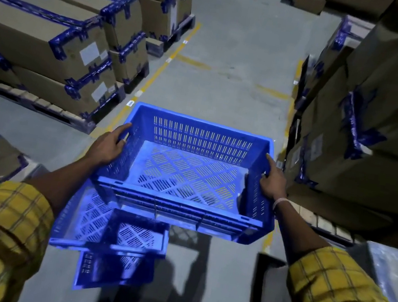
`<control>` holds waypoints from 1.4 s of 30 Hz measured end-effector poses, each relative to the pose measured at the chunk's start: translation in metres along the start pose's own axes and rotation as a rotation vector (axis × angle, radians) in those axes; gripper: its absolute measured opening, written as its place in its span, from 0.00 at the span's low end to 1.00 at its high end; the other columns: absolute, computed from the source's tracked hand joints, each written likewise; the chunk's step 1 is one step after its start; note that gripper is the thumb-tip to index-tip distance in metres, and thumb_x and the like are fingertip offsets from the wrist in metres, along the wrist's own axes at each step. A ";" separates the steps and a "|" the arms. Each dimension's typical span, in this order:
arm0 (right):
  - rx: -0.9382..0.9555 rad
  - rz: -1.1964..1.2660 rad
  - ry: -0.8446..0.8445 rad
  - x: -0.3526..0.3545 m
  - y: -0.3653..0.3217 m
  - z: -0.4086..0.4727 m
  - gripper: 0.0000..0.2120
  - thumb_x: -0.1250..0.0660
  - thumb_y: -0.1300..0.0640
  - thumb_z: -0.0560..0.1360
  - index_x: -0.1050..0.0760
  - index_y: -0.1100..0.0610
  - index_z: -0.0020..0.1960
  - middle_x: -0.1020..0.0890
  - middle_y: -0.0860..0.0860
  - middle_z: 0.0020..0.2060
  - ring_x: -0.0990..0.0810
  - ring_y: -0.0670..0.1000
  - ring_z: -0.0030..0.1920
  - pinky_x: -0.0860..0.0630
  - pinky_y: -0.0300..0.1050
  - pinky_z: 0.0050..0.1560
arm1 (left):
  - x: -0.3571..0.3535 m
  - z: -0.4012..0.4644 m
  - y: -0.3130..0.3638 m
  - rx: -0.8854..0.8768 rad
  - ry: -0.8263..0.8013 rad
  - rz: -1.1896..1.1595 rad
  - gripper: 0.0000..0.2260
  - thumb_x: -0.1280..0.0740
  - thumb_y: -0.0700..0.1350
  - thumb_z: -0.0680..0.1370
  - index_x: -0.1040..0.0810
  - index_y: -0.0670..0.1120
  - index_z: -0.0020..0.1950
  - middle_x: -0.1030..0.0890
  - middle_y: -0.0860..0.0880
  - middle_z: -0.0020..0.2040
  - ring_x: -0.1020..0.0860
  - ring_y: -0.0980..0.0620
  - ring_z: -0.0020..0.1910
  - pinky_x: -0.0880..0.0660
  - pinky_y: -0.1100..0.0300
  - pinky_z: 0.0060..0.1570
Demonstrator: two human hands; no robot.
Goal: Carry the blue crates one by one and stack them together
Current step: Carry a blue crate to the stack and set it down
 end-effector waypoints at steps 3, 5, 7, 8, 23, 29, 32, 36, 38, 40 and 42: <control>0.007 -0.024 0.025 0.021 0.018 0.026 0.35 0.40 0.62 0.77 0.46 0.45 0.80 0.22 0.66 0.53 0.21 0.65 0.46 0.35 0.45 0.43 | -0.013 0.020 0.028 -0.020 0.003 -0.017 0.26 0.40 0.43 0.82 0.39 0.59 0.79 0.20 0.36 0.59 0.20 0.35 0.55 0.23 0.44 0.48; -0.010 -0.015 0.032 0.031 0.028 0.046 0.35 0.40 0.62 0.77 0.46 0.43 0.80 0.21 0.65 0.53 0.20 0.65 0.47 0.34 0.46 0.43 | -0.020 0.039 0.044 -0.016 0.005 -0.006 0.26 0.39 0.43 0.82 0.39 0.58 0.79 0.19 0.35 0.57 0.20 0.33 0.52 0.24 0.46 0.46; -0.021 -0.007 0.039 0.038 0.037 0.069 0.35 0.40 0.62 0.77 0.46 0.42 0.80 0.21 0.66 0.53 0.20 0.65 0.47 0.33 0.46 0.44 | -0.025 0.062 0.061 -0.018 0.015 0.015 0.26 0.39 0.43 0.82 0.39 0.57 0.79 0.19 0.35 0.56 0.20 0.33 0.51 0.26 0.47 0.45; -0.022 -0.002 0.042 0.041 0.041 0.082 0.35 0.40 0.62 0.77 0.46 0.42 0.80 0.21 0.66 0.52 0.21 0.65 0.46 0.33 0.46 0.44 | -0.028 0.075 0.067 -0.024 0.015 0.021 0.26 0.40 0.43 0.82 0.39 0.58 0.79 0.19 0.35 0.57 0.20 0.33 0.51 0.26 0.47 0.45; -0.036 0.048 0.099 0.107 0.045 0.346 0.33 0.42 0.63 0.79 0.45 0.45 0.80 0.24 0.66 0.55 0.23 0.67 0.47 0.30 0.50 0.44 | -0.078 0.365 0.151 -0.042 -0.018 -0.052 0.25 0.40 0.44 0.83 0.39 0.58 0.79 0.19 0.35 0.51 0.21 0.36 0.43 0.26 0.46 0.40; -0.043 0.054 0.117 0.133 0.058 0.482 0.32 0.42 0.62 0.78 0.44 0.44 0.79 0.23 0.66 0.51 0.25 0.64 0.40 0.32 0.48 0.40 | -0.095 0.489 0.198 -0.066 -0.008 -0.024 0.25 0.41 0.43 0.83 0.40 0.57 0.80 0.19 0.35 0.48 0.22 0.37 0.38 0.26 0.45 0.35; -0.023 0.058 0.119 0.142 0.063 0.562 0.32 0.42 0.62 0.78 0.43 0.44 0.79 0.22 0.65 0.52 0.26 0.61 0.36 0.34 0.46 0.39 | -0.114 0.556 0.219 -0.053 0.015 -0.021 0.26 0.40 0.43 0.83 0.40 0.58 0.80 0.21 0.38 0.43 0.25 0.42 0.35 0.27 0.45 0.35; -0.036 0.082 0.124 0.166 0.069 0.663 0.32 0.42 0.62 0.78 0.42 0.43 0.79 0.24 0.64 0.49 0.23 0.66 0.41 0.31 0.48 0.41 | -0.135 0.644 0.247 -0.030 0.026 -0.037 0.26 0.40 0.43 0.83 0.40 0.59 0.80 0.20 0.35 0.48 0.20 0.35 0.43 0.24 0.42 0.40; -0.043 0.088 0.121 0.182 0.070 0.706 0.33 0.42 0.62 0.77 0.42 0.42 0.78 0.23 0.65 0.48 0.23 0.66 0.41 0.27 0.50 0.41 | -0.137 0.681 0.264 -0.020 0.036 -0.047 0.26 0.39 0.43 0.83 0.40 0.59 0.80 0.20 0.35 0.49 0.20 0.33 0.46 0.24 0.42 0.42; -0.034 0.070 0.115 0.201 0.066 0.751 0.32 0.42 0.62 0.77 0.42 0.41 0.78 0.24 0.64 0.50 0.23 0.66 0.41 0.24 0.53 0.43 | -0.138 0.719 0.280 -0.015 0.042 -0.049 0.26 0.40 0.44 0.83 0.40 0.61 0.79 0.19 0.35 0.52 0.20 0.34 0.47 0.24 0.43 0.42; -0.016 0.061 0.111 0.218 0.056 0.789 0.32 0.42 0.62 0.78 0.43 0.43 0.79 0.25 0.64 0.52 0.23 0.66 0.44 0.25 0.52 0.47 | -0.138 0.755 0.290 0.000 0.053 -0.056 0.26 0.40 0.44 0.83 0.40 0.62 0.79 0.19 0.36 0.54 0.20 0.36 0.47 0.23 0.44 0.42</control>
Point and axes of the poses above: each hand's wrist, its own z-axis towards the middle knuckle, its own x-axis out of the back of the hand, y = z × x, the point moved 10 cm from there along z, towards the middle knuckle
